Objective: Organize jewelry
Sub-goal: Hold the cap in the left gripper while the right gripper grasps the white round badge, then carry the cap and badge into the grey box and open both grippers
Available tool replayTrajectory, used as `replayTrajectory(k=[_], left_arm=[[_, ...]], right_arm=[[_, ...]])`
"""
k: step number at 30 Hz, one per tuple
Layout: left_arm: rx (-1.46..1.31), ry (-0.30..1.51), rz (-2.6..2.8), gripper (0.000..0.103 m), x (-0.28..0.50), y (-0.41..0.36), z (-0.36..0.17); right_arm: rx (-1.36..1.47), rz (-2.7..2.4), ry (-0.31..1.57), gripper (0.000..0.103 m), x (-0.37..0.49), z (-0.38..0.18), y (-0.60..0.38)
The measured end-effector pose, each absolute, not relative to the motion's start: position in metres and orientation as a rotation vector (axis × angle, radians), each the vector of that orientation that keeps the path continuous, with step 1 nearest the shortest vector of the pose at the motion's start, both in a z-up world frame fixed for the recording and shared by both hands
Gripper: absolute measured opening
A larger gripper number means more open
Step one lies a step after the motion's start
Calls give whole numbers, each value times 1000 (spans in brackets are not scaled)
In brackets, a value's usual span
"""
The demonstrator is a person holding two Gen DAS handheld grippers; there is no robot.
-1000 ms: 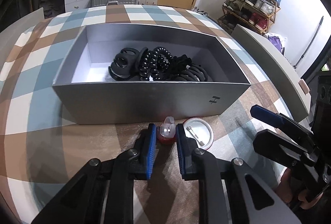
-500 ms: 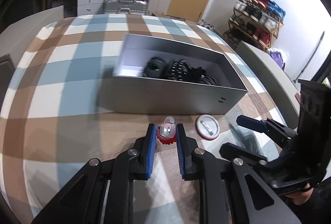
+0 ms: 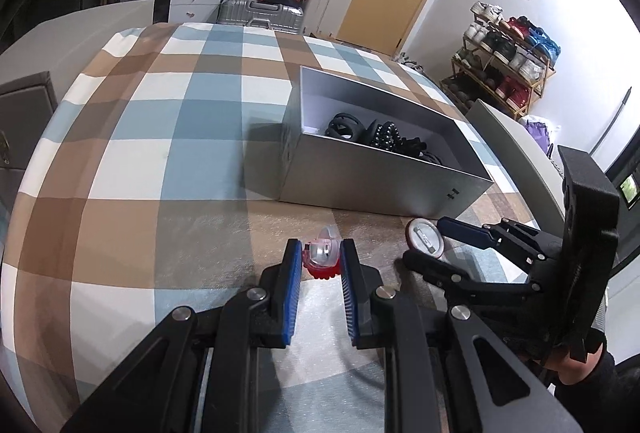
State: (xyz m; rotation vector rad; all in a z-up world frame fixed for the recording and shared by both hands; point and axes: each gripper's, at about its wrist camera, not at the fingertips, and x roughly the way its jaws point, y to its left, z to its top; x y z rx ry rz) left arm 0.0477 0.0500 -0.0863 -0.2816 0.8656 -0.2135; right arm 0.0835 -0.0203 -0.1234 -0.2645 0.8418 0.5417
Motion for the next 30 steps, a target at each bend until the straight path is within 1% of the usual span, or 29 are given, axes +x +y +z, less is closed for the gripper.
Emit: replayTrajectory(k=[1, 2, 13, 23, 30], left_arm=[[-285, 866, -213, 14, 48, 51, -87], [-288, 864, -214, 14, 47, 52, -87], [-316, 851, -243, 14, 42, 57, -83], [-293, 834, -222, 14, 38, 56, -77], [-274, 819, -209, 14, 37, 54, -67]], right_arm=[[-268, 545, 838, 42, 83, -123, -19], [-274, 542, 837, 42, 83, -123, -18], [-262, 581, 829, 41, 79, -120, -15], [-117, 671, 834, 41, 75, -108, -25], [-41, 730, 783, 41, 68, -91, -31]])
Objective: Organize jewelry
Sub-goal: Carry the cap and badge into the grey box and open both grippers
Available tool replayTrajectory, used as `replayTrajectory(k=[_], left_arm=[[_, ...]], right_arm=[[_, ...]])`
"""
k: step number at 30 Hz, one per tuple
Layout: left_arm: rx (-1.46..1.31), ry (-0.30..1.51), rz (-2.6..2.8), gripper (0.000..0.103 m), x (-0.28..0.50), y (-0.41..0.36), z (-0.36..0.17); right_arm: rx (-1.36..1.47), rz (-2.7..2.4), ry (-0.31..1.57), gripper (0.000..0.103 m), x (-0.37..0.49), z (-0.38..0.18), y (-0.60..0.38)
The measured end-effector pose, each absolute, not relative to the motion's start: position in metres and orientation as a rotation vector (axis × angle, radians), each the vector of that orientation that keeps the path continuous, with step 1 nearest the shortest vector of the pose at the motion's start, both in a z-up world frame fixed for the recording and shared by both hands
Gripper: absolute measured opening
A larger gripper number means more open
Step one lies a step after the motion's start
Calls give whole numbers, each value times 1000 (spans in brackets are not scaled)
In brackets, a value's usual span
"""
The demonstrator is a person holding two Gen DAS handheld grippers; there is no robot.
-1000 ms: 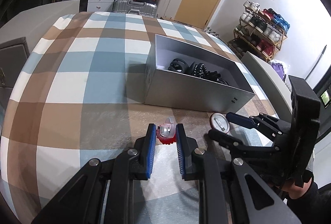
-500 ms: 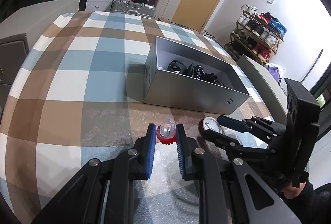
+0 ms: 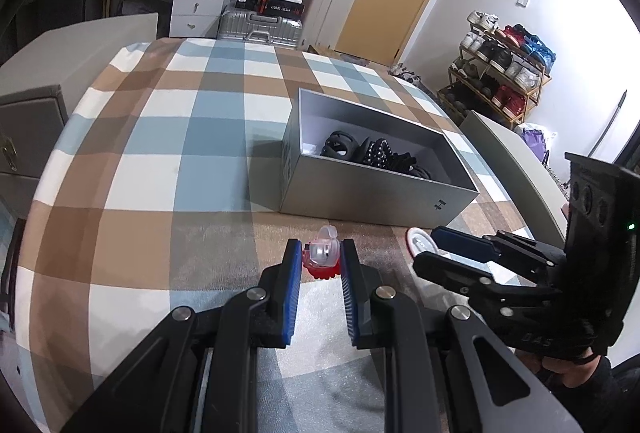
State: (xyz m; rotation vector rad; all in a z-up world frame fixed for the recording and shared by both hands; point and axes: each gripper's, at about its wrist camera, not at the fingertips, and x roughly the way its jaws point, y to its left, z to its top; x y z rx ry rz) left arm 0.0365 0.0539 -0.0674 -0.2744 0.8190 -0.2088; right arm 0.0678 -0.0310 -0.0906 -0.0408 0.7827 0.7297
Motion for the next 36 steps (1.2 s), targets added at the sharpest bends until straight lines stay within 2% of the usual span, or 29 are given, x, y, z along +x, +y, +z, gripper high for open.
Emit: replayTrajectory(k=[19, 36], left_arm=[[-188, 751, -239, 14, 76, 36, -32], [-164, 805, -299, 14, 126, 14, -34]], right_arm=[[14, 755, 601, 42, 79, -36, -48], [70, 715, 586, 42, 131, -31, -72]])
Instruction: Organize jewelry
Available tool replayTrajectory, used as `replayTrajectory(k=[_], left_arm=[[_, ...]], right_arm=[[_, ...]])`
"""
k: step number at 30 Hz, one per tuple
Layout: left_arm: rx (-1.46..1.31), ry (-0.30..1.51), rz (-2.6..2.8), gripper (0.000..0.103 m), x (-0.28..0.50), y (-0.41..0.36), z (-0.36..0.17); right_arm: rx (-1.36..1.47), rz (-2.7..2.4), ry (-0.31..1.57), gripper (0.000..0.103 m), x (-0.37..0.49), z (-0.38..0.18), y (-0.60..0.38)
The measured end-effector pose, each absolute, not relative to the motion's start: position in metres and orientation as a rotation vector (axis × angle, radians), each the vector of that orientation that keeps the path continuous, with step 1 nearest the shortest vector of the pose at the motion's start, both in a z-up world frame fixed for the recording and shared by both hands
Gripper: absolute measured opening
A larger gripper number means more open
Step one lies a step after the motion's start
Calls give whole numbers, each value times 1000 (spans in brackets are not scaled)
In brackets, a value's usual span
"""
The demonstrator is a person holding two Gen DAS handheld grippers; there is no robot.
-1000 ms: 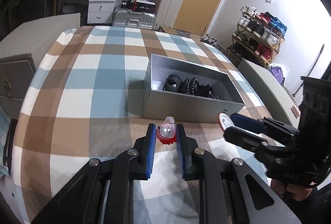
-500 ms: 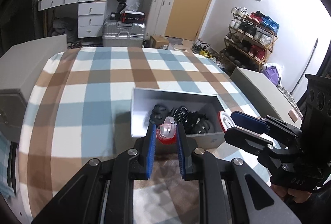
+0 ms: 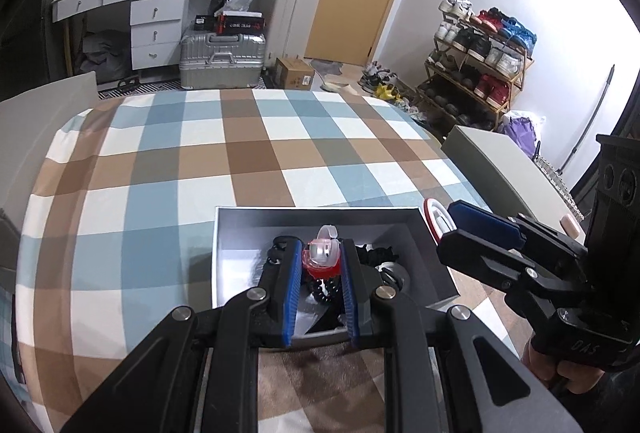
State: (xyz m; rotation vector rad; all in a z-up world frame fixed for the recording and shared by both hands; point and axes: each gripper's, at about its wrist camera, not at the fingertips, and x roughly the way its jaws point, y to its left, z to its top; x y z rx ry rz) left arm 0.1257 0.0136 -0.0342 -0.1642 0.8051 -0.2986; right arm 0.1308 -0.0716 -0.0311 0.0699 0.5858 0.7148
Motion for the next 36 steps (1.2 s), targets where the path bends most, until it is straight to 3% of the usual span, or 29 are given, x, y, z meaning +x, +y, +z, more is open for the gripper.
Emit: replayTrajectory(k=[28, 33, 36], left_arm=[[-175, 885, -331, 15, 154, 4, -57], [-184, 879, -338, 38, 151, 6, -56], [-182, 862, -327, 38, 146, 9, -52]], right_arm=[[103, 672, 689, 44, 167, -65, -78], [139, 667, 666, 52, 163, -62, -87], [150, 658, 644, 52, 159, -58, -92]])
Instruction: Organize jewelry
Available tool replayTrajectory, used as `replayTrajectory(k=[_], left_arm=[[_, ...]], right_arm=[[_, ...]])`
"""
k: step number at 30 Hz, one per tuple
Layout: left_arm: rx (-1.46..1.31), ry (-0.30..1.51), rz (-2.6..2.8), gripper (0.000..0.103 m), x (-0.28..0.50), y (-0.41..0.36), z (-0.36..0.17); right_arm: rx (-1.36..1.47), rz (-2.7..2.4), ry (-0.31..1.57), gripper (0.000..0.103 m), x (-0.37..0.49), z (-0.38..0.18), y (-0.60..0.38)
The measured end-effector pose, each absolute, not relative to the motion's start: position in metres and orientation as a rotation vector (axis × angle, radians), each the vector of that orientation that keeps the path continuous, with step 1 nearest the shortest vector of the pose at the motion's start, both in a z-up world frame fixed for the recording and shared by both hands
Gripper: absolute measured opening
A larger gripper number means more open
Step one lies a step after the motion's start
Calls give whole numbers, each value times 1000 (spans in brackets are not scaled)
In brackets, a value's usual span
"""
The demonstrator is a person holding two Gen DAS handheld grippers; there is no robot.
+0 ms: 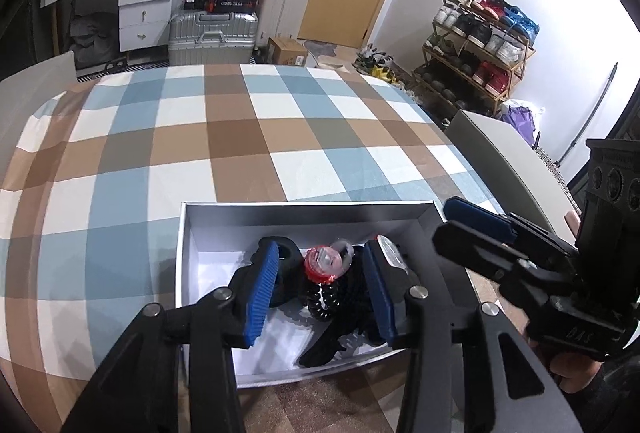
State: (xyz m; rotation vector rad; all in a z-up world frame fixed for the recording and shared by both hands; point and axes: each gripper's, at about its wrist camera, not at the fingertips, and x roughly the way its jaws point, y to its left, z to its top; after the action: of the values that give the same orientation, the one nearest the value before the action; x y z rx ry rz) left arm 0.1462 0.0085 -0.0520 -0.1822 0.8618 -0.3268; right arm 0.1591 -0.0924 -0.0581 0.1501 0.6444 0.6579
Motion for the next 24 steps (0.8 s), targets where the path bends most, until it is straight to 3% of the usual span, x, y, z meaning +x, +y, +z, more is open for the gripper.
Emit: replayTrajectory(k=[7, 10, 15, 19, 20, 22, 24], left_arm=[[-193, 808, -258, 41, 133, 17, -44], [-187, 731, -142, 49, 125, 25, -37], [-198, 606, -56, 77, 109, 34, -23], [-173, 514, -2, 84, 94, 35, -16], [-158, 483, 22, 90, 89, 34, -14], [-135, 430, 67, 100, 82, 33, -14], [-116, 368, 88, 102, 71, 31, -13]], right_arm=[[172, 639, 571, 62, 144, -45, -101], [172, 636, 524, 72, 133, -39, -103], [164, 633, 445, 83, 113, -30, -104], [154, 619, 372, 97, 97, -24, -106], [153, 612, 350, 100, 93, -23, -106], [151, 609, 315, 103, 86, -21, -107], [145, 604, 283, 103, 79, -20, -108]])
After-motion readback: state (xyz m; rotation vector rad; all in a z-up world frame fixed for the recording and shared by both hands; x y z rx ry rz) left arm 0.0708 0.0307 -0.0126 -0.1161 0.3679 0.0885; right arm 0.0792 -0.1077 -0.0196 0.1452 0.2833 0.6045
